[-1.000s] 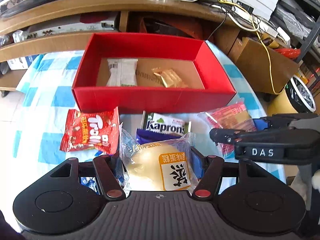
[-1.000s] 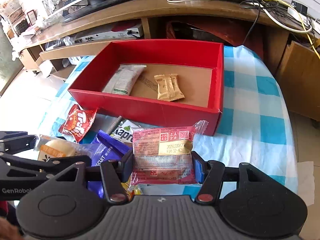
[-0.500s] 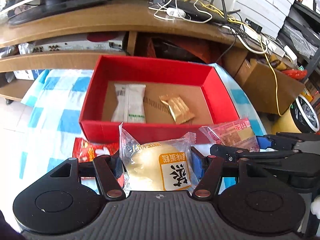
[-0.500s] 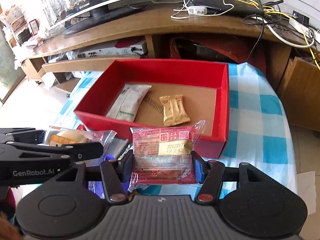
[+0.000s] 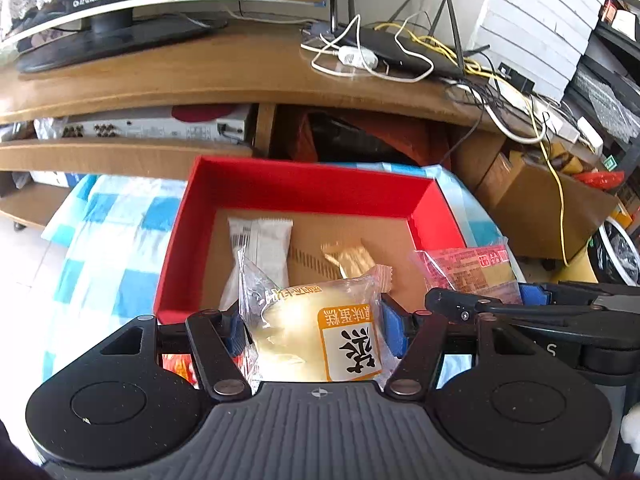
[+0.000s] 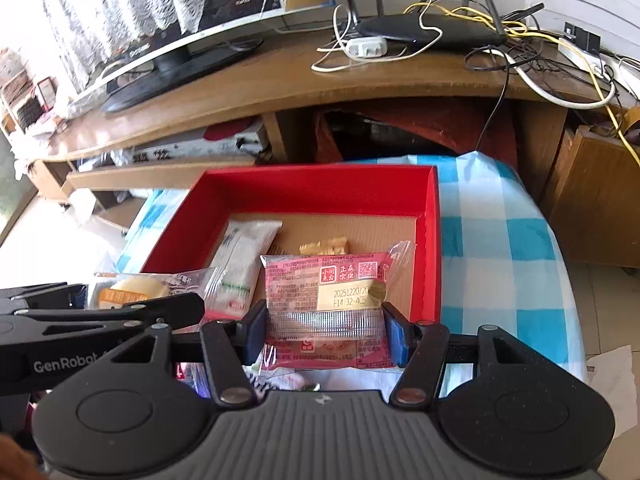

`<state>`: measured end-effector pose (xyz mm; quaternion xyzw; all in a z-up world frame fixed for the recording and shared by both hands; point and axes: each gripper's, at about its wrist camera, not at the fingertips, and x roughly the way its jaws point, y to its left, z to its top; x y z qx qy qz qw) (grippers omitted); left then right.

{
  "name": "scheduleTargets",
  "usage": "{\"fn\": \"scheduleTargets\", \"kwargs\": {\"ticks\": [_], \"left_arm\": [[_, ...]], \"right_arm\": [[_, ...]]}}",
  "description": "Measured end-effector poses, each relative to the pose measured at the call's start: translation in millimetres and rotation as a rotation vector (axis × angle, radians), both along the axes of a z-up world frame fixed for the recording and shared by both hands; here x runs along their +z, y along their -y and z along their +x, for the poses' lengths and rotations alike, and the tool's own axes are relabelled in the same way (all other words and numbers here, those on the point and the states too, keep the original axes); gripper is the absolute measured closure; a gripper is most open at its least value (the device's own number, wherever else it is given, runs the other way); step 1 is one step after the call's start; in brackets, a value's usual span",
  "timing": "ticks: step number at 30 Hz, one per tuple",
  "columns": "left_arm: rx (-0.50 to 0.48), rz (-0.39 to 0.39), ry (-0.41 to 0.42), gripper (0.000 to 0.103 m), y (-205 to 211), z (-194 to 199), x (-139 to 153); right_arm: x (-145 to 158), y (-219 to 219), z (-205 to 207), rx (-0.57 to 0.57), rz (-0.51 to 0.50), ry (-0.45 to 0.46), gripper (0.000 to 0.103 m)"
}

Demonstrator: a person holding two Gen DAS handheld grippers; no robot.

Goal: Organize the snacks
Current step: 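Carry the bun and pink cake packet into the red box and lower them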

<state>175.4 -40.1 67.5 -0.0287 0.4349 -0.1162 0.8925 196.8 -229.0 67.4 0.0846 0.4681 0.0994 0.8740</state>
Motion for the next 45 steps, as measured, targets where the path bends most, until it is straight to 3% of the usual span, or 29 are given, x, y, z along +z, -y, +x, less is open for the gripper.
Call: {"fn": "scheduleTargets", "kwargs": {"ticks": [11, 21, 32, 45], "left_arm": [[0.011, 0.010, 0.037, 0.035, 12.5, 42.3, -0.6], [0.032, 0.027, -0.004, 0.035, 10.9, 75.1, -30.7], [0.044, 0.057, -0.051, 0.035, 6.6, 82.9, -60.4], [0.057, 0.057, -0.054, 0.035, 4.6, 83.6, -62.0]], "right_arm": [[-8.1, 5.9, 50.3, -0.048, -0.013, 0.004, 0.038], [-44.7, 3.6, 84.5, -0.048, -0.027, -0.057, 0.038], [-72.1, -6.8, 91.1, -0.022, -0.079, -0.089, 0.038], [-73.9, -9.2, 91.3, -0.018, -0.083, -0.077, 0.038]]}}
